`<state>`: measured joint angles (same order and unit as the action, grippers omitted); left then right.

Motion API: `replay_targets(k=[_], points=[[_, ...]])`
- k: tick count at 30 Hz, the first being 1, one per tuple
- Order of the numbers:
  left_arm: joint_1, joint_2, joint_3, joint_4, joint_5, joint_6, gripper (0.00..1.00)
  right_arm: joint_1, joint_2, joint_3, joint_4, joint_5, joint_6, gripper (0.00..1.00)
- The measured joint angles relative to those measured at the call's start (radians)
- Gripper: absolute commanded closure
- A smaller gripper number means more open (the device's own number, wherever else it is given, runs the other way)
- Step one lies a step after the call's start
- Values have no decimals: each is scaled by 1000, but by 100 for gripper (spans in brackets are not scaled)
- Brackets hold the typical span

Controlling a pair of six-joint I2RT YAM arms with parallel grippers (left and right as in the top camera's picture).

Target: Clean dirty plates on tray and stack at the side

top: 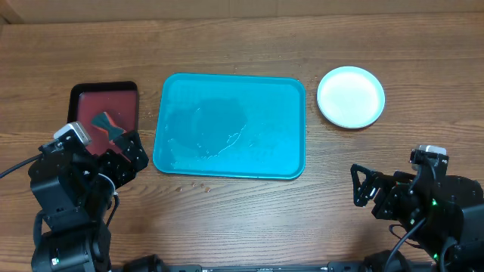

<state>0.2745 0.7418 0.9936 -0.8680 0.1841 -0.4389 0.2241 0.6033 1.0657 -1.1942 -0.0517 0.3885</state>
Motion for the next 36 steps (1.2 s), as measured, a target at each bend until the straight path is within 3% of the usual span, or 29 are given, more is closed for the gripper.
replay_targets(k=[24, 29, 36], points=[[0, 6, 0, -52, 0, 0, 0, 0, -14, -37, 12, 35, 0, 0], [0, 6, 0, -53, 0, 0, 0, -15, -82, -177, 163, 36, -17, 0], [0, 6, -4, -53, 0, -1, 0, -21, -320, -465, 446, 14, -80, 0]])
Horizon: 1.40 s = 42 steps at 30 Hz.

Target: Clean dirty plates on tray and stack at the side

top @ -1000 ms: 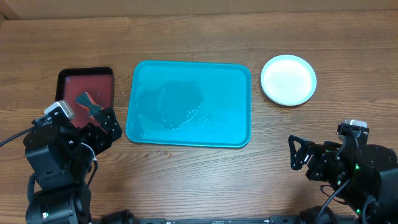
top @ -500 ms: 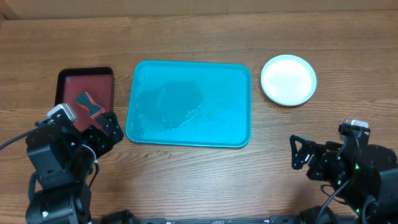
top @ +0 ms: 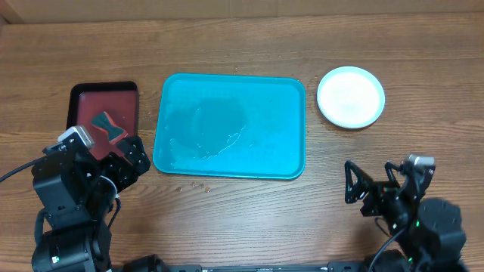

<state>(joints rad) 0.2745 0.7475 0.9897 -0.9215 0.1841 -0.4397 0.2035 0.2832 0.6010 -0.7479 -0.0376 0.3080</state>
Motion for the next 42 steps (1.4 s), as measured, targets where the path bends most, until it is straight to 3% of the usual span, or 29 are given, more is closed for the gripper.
replay_targets(k=[8, 17, 42], points=[[0, 1, 0, 0, 0, 0, 0, -1, -252, -317, 290, -8, -21, 0], [0, 1, -1, 0, 0, 0, 0, -21, -270, -562, 645, -23, -24, 0], [0, 6, -1, 0, 0, 0, 0, -105, -270, -583, 657, 19, -191, 0]])
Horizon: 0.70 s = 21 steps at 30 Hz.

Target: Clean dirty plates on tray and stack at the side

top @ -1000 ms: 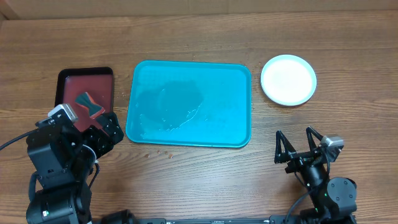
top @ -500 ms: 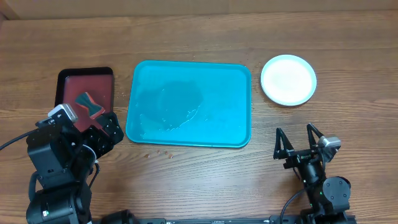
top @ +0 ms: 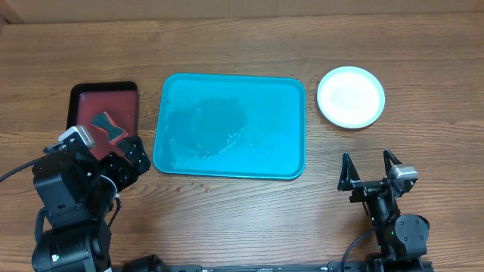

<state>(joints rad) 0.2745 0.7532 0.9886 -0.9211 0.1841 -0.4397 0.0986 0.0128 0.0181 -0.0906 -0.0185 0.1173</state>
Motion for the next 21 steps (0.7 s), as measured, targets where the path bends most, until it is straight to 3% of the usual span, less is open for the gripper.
replay_targets(k=[21], points=[[0, 0, 0, -6, 0, 0, 0, 0, 0, 0, 0, 0, -10, 0]])
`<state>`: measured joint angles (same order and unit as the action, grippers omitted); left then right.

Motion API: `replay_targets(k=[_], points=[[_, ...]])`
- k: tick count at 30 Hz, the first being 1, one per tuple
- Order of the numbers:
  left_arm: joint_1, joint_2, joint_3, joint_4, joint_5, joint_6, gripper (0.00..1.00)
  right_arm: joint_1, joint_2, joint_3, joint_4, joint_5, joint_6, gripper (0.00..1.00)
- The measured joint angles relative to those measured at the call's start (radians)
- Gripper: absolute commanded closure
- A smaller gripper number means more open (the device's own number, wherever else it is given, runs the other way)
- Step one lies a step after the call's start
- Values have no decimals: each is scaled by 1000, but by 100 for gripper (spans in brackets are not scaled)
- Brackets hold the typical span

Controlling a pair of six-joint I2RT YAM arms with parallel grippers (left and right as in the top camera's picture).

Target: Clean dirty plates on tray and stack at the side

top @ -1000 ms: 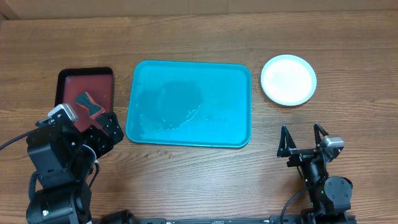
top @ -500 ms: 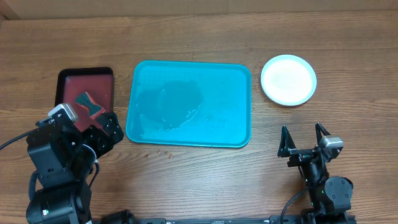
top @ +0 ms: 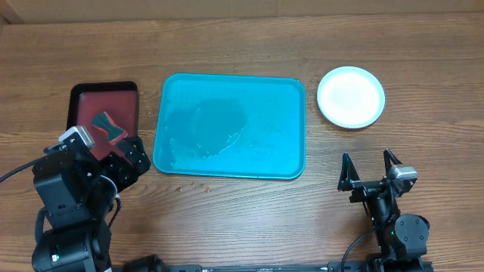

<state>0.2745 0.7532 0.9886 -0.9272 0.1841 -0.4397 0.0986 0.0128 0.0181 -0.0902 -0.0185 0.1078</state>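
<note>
The blue tray (top: 230, 125) lies in the middle of the table, bare of plates, with wet smears on its floor. A white plate (top: 350, 97) rests on the table to the tray's right. My left gripper (top: 130, 159) sits at the near left, beside the small black tray; its fingers look apart with nothing in them. At the near right my right gripper (top: 367, 171) stands open, its two fingers spread wide and empty, well below the white plate.
A small black tray (top: 104, 114) with a red liner holds a dark sponge or scraper (top: 108, 125) at the far left. A few crumbs (top: 198, 185) lie on the wood just in front of the blue tray.
My right arm was folded at the near right corner with its gripper pointing left. It then turned and drew in toward the table's front. Now the gripper points away from the front edge, open. The left arm shifted slightly nearer early on, then stayed; plate and tray did not move.
</note>
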Motion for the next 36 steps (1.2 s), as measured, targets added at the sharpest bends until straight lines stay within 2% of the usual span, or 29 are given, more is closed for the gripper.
replay_targets(k=[11, 23, 31, 36], points=[[-18, 3, 0, -5, -13, 0, 0, 0, 0, 0, 0, 0, 0, 0], [-253, -30, -7, -42, -223, 14, 0, 0, 0, 0, 0, 0, 0, 0], [-288, -241, -197, 145, -263, 130, 0, 0, 0, 0, 0, 0, 0, 0], [-288, -391, -385, 360, -187, 248, 0, 0, 0, 0, 1, 0, 0, 0]])
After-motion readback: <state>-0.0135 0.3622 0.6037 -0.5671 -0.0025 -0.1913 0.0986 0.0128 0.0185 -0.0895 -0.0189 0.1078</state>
